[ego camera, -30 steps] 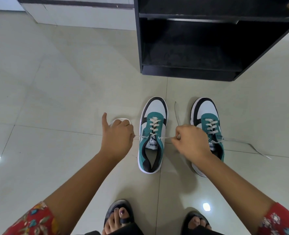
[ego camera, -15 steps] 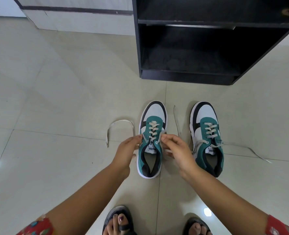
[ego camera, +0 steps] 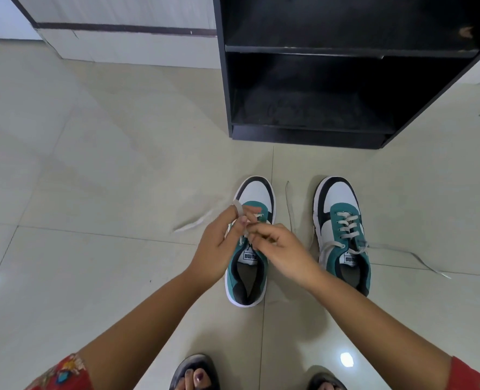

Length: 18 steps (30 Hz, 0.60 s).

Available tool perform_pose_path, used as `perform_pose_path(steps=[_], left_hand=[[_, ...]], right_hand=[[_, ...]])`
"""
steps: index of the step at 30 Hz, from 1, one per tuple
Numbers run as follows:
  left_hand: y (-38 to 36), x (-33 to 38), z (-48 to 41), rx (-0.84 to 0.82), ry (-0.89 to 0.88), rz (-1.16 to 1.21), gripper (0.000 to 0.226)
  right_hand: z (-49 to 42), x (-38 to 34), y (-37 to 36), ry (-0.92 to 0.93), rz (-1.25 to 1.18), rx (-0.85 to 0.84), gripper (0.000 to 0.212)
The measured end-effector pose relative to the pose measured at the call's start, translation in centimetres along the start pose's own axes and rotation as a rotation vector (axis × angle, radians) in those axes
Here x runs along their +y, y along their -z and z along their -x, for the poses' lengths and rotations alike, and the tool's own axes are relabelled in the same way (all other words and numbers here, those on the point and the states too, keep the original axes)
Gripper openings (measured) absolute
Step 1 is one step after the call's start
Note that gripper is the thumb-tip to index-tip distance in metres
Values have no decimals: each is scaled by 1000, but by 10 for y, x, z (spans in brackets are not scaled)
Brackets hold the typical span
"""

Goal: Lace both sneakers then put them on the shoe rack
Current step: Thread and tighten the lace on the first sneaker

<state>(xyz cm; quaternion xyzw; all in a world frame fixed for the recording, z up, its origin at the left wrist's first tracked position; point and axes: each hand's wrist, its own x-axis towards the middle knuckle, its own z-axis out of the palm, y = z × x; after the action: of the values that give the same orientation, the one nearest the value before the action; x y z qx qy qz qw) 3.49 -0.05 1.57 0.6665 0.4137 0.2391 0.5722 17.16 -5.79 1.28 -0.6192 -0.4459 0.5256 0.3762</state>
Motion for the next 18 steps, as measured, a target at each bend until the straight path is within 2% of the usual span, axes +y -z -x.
perform_pose_path(steps=[3,6,10,13,15,18], left_hand=[[13,-11,-6,-155,-182,-358,33],[23,-14,-12,-197,-335,-692,35],[20,-9,-11,-76,-444,-745,41],[19,-9,-8,-56,-523,-872,36],[19,-9,-8,-32,-466,-984,28],[14,-6,-10,-7,-167,-912,34]], right_hand=[[4,3,3,19,235,-59,19],[11,5,5,44,208,-13,19],[21,8,8,99,214,84,7],[26,13,4,204,466,134,15],[27,18,0,226,701,172,31],[28,23,-10,249,915,229,43]])
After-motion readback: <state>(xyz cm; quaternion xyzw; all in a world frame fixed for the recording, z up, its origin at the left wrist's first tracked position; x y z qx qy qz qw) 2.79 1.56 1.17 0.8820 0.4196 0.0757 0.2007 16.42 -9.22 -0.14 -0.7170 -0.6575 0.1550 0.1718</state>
